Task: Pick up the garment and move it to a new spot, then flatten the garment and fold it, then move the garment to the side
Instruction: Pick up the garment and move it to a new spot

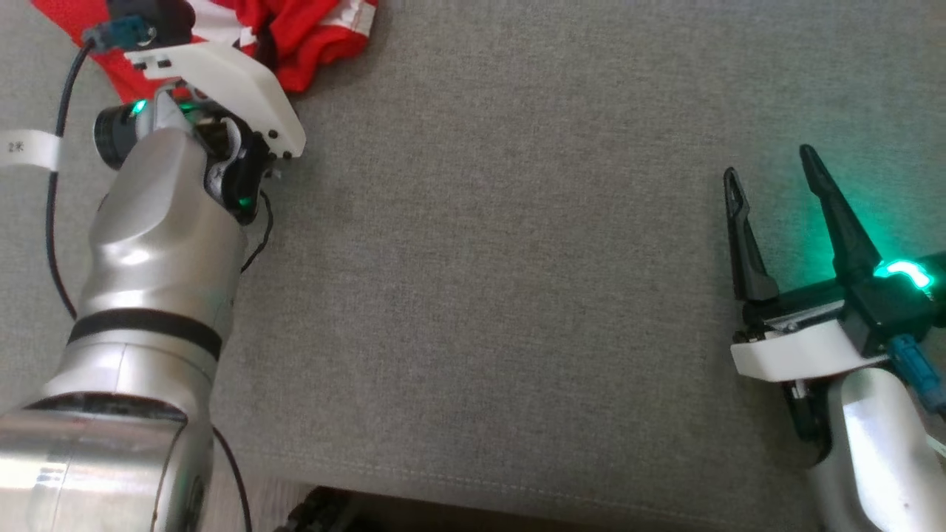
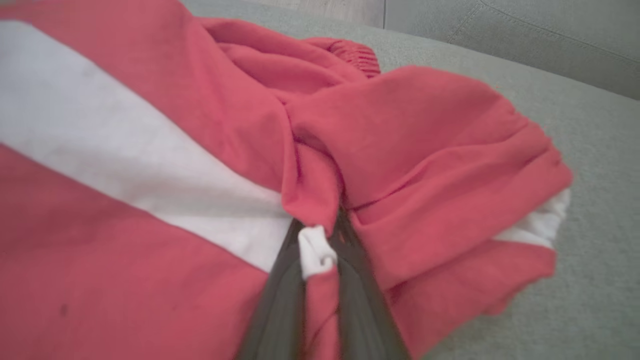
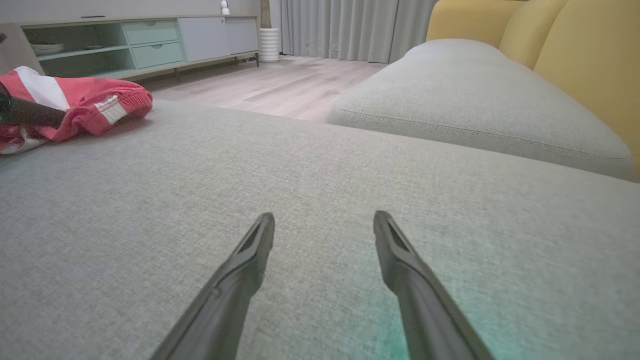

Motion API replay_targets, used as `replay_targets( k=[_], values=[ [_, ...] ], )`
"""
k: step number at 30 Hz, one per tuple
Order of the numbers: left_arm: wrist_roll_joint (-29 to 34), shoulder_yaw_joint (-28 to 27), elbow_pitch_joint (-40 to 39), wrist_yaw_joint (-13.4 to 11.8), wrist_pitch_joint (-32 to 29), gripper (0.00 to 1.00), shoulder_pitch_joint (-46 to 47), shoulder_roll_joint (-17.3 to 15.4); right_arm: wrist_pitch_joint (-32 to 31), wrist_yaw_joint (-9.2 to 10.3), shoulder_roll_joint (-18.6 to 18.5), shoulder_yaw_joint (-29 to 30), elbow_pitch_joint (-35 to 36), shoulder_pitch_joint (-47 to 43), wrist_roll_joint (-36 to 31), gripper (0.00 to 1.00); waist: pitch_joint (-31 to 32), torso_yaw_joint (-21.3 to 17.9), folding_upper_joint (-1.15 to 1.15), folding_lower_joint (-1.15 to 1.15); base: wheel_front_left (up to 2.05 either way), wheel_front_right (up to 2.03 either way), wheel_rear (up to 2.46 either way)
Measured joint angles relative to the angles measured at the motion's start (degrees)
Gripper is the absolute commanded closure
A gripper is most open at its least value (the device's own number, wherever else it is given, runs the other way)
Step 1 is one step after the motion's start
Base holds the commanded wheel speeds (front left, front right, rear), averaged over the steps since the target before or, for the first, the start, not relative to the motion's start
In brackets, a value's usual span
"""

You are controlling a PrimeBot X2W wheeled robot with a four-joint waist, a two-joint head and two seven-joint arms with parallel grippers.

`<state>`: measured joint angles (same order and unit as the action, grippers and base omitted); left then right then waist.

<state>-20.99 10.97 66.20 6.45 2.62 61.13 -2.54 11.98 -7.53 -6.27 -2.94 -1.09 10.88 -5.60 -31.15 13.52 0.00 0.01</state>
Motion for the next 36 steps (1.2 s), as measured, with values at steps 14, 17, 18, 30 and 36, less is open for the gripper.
replay_targets(
  k=[14, 17, 18, 30, 36],
  values=[
    [-10.2, 11.2, -14.7, 0.7, 3.7, 1.0, -8.9, 0.9, 1.8, 0.0, 2.7, 1.4, -7.3, -6.4, 2.7, 0.0, 12.4, -0.9, 0.0, -0.01, 0.0, 0.0, 0.0],
    [-14.7, 15.9, -24.6, 0.7, -0.5, 1.0, -13.8, 0.6, 2.2, 0.0, 3.0, 1.4, -8.7, -7.5, 3.8, 0.0, 15.2, -1.5, 0.0, -0.01, 0.0, 0.0, 0.0],
    [-16.2, 17.4, -28.4, 0.7, -2.3, 1.0, -15.7, 0.3, 2.2, 0.0, 3.1, 1.3, -9.0, -8.0, 4.3, 0.0, 16.0, -1.8, 0.0, -0.01, 0.0, 0.0, 0.0],
    [-38.8, 29.7, -67.6, 0.6, -24.8, 1.0, -37.0, -3.0, 2.4, 0.0, 3.5, -0.8, -8.8, -8.2, 10.2, 0.0, 19.5, -10.3, 0.0, -0.01, 0.0, 0.0, 0.0],
    [-46.4, 28.5, -71.7, -3.0, -28.7, 1.0, -39.4, -2.9, 2.4, 0.0, 3.5, -1.5, -8.6, -8.2, 11.7, 0.0, 19.3, -16.3, 0.0, -0.01, 0.0, 0.0, 0.0]
  ],
)
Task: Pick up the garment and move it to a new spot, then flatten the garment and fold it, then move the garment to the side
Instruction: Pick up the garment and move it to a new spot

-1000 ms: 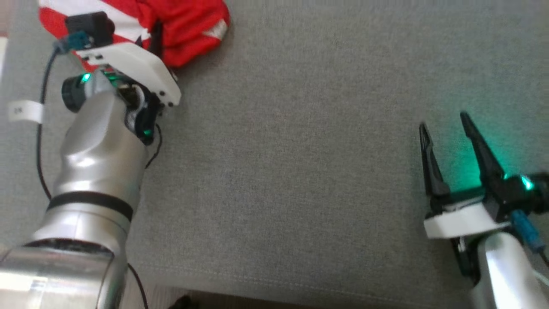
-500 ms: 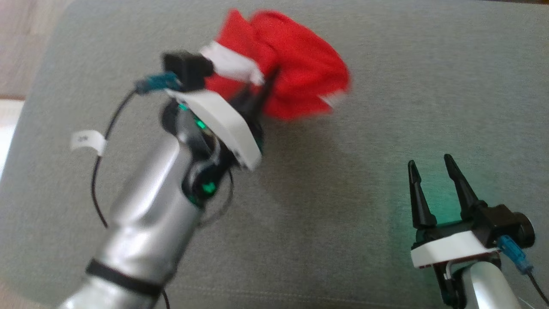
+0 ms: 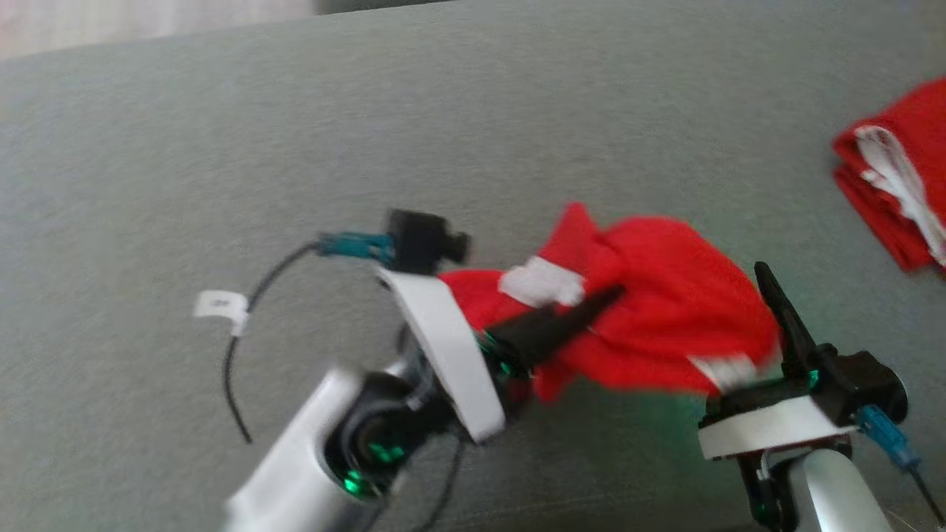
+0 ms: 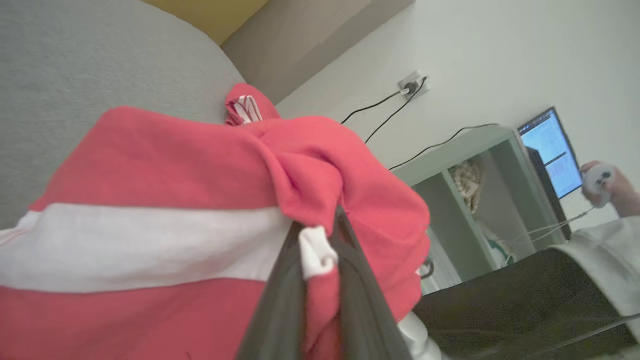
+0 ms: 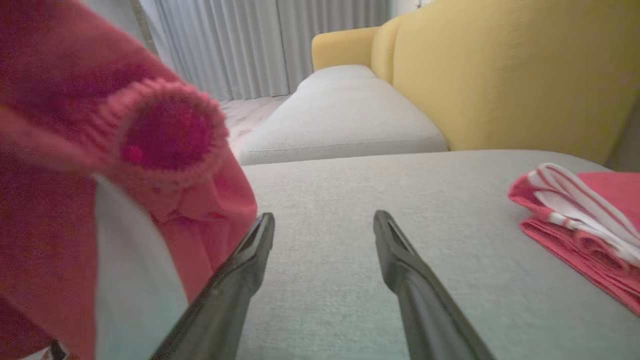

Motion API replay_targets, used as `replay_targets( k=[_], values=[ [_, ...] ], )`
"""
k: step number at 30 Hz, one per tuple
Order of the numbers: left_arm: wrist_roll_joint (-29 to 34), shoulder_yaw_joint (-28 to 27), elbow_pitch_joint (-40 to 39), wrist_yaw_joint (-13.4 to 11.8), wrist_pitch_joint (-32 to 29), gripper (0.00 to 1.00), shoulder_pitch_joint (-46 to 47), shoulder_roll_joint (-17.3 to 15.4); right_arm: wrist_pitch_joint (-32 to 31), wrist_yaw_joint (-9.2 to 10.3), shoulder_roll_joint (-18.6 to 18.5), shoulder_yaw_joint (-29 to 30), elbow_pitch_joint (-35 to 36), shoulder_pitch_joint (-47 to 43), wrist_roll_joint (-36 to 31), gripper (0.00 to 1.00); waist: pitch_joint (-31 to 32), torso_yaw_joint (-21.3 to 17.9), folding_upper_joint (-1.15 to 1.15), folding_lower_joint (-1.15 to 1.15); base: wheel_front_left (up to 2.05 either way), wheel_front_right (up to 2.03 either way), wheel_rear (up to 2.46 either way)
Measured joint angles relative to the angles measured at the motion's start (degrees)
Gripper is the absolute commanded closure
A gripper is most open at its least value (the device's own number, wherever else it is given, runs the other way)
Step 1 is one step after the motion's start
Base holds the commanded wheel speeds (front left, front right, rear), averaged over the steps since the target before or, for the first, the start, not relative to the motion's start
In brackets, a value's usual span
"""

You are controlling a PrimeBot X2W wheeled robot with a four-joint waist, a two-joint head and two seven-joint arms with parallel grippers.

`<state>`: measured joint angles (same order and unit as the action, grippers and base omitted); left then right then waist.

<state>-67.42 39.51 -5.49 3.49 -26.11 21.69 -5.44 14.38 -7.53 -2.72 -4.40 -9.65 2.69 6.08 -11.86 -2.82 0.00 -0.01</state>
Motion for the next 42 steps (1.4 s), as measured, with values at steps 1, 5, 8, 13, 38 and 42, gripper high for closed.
replay_targets(
  k=[1, 5, 8, 13, 38, 42],
  values=[
    [0.0, 0.0, 0.0, 0.0, 0.0, 1.0, 0.0, 0.0, 0.0, 0.0, 0.0, 0.0, 0.0, 0.0, 0.0, 0.0, 0.0, 0.0, 0.0, 0.0, 0.0, 0.0, 0.0],
    [-1.5, -5.6, 6.5, -3.7, 0.9, 1.0, 0.9, -0.5, 0.0, 0.0, 0.0, -0.7, 0.0, 0.0, 0.6, 0.0, -0.5, -4.0, 0.0, 0.0, 0.0, 0.0, 0.0],
    [-2.7, -11.5, 18.1, -6.8, 3.0, 1.0, 4.6, -1.3, 0.0, 0.0, 0.0, -0.9, 0.0, 0.0, 1.5, 0.0, -1.3, -7.1, 0.0, 0.0, 0.0, 0.0, 0.0],
    [-1.0, -16.7, 31.6, -8.1, 8.9, 0.85, 12.5, -1.9, 0.0, 0.0, 0.0, -1.0, 0.0, 0.1, 1.5, 0.0, -2.8, -9.0, 0.0, 0.0, 0.0, 0.0, 0.0],
    [29.4, -6.3, 28.4, -14.9, 40.3, 0.0, 0.0, -9.1, 0.0, 0.0, 0.1, 1.8, -0.2, -4.5, 0.3, 0.0, 4.6, -3.0, 0.0, 0.0, 0.0, 0.0, 0.0],
    [33.6, -5.9, 21.9, -17.5, 40.4, 0.0, -5.4, -10.0, 0.0, 0.0, 0.1, 2.7, -0.2, -4.9, -0.2, 0.0, 6.1, -1.9, 0.0, 0.0, 0.0, 0.0, 0.0]
  ],
)
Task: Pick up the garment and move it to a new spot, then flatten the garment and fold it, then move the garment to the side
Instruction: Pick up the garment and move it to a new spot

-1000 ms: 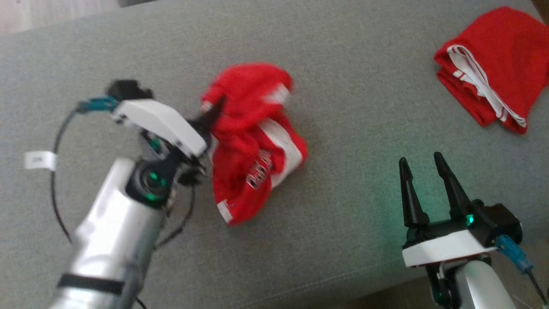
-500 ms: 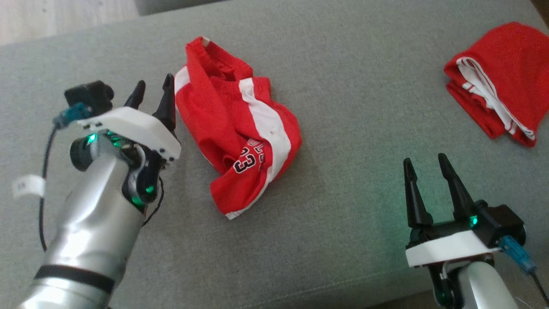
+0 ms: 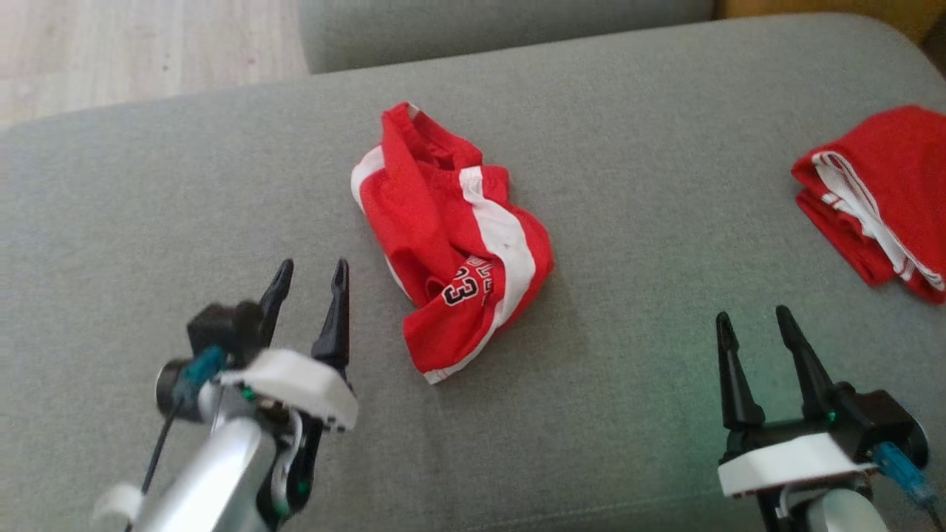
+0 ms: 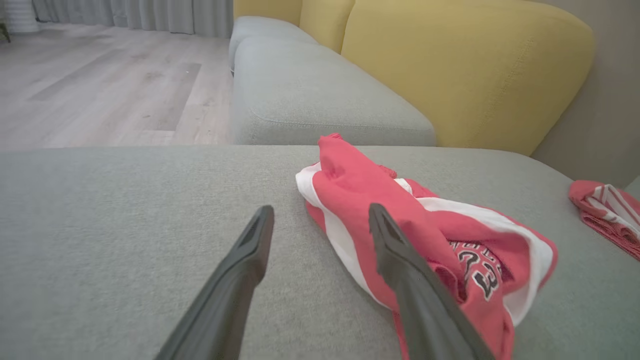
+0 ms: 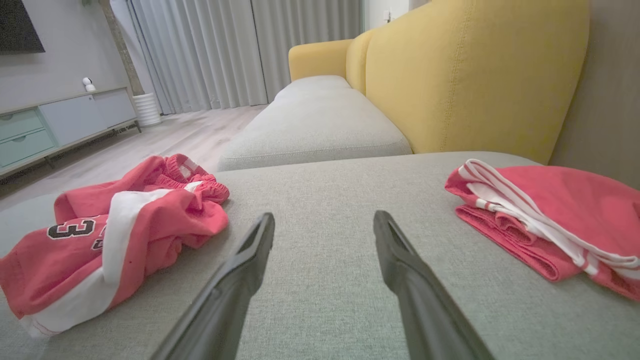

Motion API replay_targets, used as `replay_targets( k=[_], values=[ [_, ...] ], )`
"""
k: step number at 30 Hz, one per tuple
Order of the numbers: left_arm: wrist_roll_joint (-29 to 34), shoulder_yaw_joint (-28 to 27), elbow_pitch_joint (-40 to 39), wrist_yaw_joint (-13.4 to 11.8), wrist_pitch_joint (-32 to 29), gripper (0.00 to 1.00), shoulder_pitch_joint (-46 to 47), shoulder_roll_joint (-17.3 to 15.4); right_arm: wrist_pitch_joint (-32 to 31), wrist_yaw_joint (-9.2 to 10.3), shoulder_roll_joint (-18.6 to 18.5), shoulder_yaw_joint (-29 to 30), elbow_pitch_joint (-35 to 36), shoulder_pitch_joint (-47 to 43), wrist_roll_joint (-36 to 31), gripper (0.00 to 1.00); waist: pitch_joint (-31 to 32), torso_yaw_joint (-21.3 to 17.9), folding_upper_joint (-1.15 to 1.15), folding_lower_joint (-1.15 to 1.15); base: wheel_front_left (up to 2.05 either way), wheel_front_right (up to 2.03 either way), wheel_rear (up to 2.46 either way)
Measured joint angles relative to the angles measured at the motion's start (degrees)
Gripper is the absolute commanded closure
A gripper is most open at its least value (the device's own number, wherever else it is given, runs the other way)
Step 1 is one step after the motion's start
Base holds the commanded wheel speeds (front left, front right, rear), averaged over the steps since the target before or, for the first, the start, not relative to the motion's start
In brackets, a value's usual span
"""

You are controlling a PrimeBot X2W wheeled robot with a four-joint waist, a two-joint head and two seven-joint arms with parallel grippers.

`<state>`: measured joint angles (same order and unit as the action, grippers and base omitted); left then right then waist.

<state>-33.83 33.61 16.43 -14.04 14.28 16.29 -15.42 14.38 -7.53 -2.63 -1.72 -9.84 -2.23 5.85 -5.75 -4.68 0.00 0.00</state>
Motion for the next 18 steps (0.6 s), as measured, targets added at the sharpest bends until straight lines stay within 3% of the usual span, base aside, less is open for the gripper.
replay_targets(
  k=[8, 13, 18],
  values=[
    [7.7, -5.1, -9.3, -1.4, 0.0, 0.0, -13.3, -0.5, 0.0, 0.0, 0.0, 2.0, 0.4, -3.3, -0.6, 0.0, 2.4, 2.8, 0.0, 0.0, 0.0, 0.0, 0.0],
    [11.5, -9.3, -11.5, 0.8, 0.0, 0.0, -18.3, 0.2, 0.0, 0.0, 0.1, 2.2, 0.8, -3.3, -1.0, 0.0, 3.1, 4.5, 0.0, 0.0, 0.0, 0.0, 0.0],
    [15.2, -12.1, -12.4, 3.9, 0.0, 0.0, -21.3, 3.1, 0.0, 0.0, 0.1, 2.6, 0.8, -3.4, -1.2, 0.0, 3.8, 5.8, 0.0, 0.0, 0.0, 0.0, 0.0]
  ],
)
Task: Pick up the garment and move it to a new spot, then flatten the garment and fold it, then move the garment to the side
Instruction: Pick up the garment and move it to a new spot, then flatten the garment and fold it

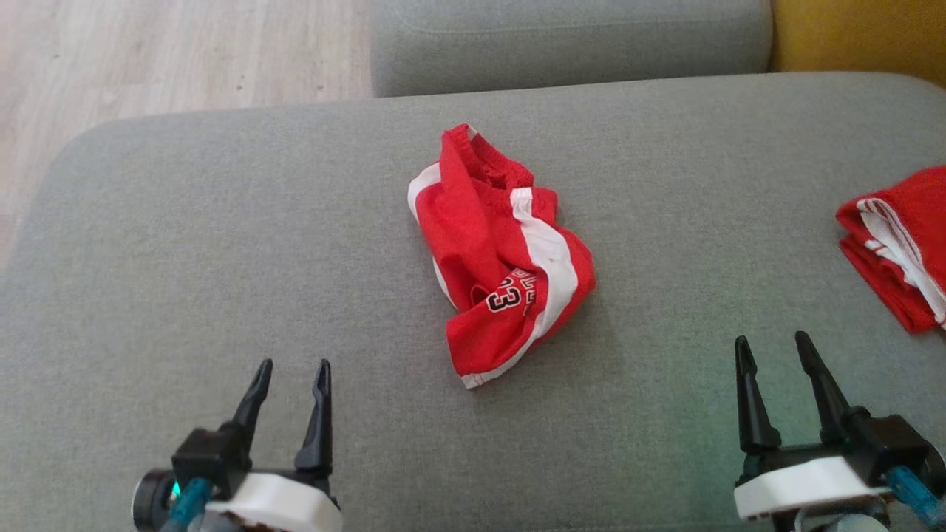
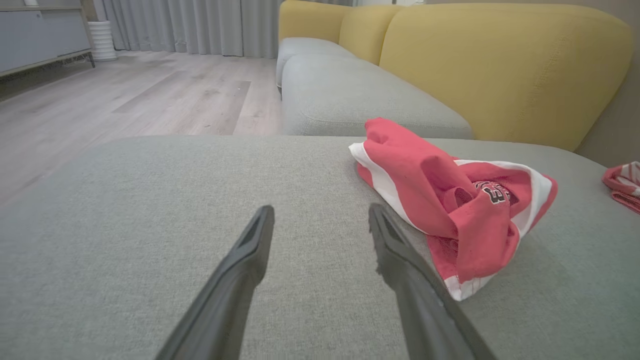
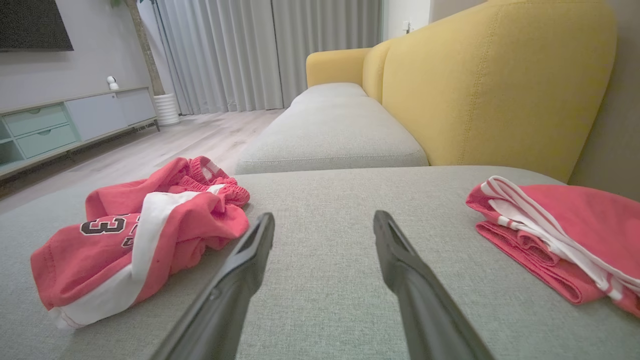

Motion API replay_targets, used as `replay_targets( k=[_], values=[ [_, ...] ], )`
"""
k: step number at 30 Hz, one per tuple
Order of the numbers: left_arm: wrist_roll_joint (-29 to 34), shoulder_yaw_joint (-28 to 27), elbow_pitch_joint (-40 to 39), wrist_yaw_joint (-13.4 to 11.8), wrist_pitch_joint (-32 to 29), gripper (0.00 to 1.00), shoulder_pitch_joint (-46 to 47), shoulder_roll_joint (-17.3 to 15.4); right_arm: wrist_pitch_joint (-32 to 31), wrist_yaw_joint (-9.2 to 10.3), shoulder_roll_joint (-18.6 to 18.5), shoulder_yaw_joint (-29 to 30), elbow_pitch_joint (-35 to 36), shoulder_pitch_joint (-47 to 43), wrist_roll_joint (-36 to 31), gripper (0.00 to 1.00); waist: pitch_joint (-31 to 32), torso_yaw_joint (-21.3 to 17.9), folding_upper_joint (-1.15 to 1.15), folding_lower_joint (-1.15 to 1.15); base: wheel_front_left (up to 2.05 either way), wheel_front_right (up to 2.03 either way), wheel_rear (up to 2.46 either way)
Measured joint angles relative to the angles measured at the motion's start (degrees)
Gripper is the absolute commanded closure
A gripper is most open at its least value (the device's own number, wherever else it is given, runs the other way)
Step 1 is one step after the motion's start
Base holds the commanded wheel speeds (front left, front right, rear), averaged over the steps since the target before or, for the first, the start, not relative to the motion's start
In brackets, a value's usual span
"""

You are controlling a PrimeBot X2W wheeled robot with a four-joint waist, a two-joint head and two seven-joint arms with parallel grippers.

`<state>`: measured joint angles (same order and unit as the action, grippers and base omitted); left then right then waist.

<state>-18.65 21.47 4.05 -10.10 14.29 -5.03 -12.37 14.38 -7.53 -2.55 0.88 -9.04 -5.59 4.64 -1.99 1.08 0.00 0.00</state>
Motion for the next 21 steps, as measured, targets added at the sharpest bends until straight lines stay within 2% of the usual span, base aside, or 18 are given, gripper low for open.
replay_targets(
  k=[7, 21],
  values=[
    [3.2, -4.4, -0.1, 3.7, 0.0, 0.0, -2.9, 3.9, 0.0, 0.0, 0.0, 0.2, -0.2, -1.4, -0.1, 0.0, 1.0, 0.9, 0.0, 0.0, 0.0, 0.0, 0.0],
    [7.5, -9.3, 0.0, 9.1, 0.0, 0.0, -3.2, 7.3, 0.0, 0.0, 0.0, 0.1, -0.2, -1.4, -0.3, 0.0, -0.1, 0.6, 0.0, 0.0, 0.0, 0.0, 0.0]
  ],
)
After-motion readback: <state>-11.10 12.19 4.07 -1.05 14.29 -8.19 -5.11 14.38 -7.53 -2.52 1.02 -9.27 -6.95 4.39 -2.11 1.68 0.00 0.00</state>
